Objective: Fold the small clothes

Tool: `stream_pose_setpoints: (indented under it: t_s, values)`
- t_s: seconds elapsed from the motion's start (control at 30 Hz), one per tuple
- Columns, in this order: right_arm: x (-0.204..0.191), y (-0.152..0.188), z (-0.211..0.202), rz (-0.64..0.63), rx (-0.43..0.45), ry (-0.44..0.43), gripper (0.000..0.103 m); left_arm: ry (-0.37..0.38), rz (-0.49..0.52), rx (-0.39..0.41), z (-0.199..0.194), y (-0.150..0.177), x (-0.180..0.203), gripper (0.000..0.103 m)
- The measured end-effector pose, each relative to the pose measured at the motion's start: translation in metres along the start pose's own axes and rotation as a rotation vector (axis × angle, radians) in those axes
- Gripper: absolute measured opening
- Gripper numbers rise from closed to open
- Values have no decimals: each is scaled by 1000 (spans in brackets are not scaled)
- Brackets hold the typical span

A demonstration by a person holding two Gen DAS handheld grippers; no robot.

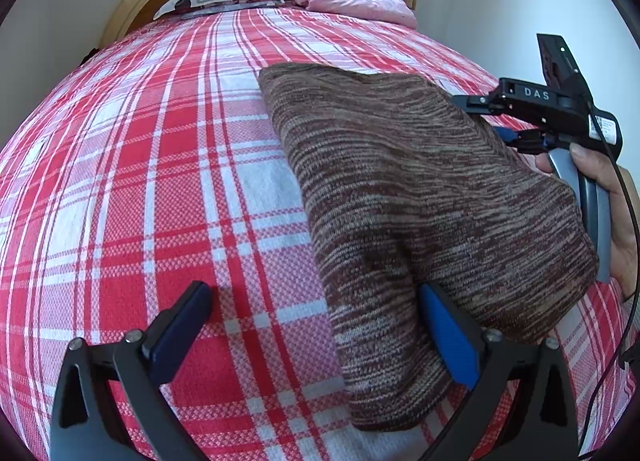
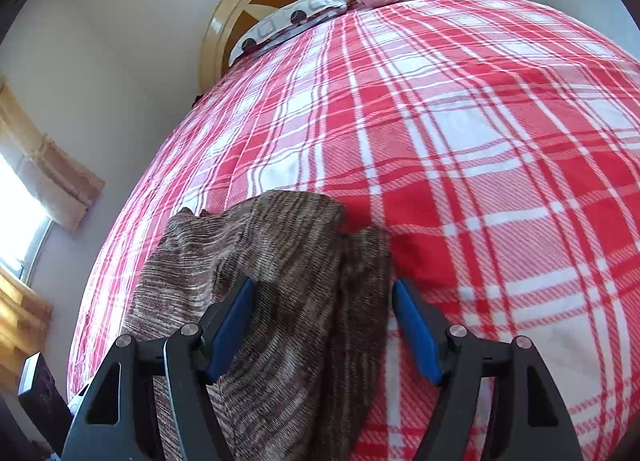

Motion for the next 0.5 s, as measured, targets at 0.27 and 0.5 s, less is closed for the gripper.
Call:
stream_pose_setpoints:
  t_s: [0.27,0.5]
  values:
    - [1,4,5,-19,21,3,66,-11,17,-10,6,-4,4,103]
    - [-1,8,3,-19,26,-57,32,0,13,0,5,-6,5,103]
Point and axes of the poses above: each gripper's, at about its wrist camera, not at the fingertips, and z roughly the way its jaws point, x to its right, y to its underside, the point moved 6 cm from there along z, roughly the way its jaws point, and after that the axes turned 5 degrees about x, right-handed, at the moved point
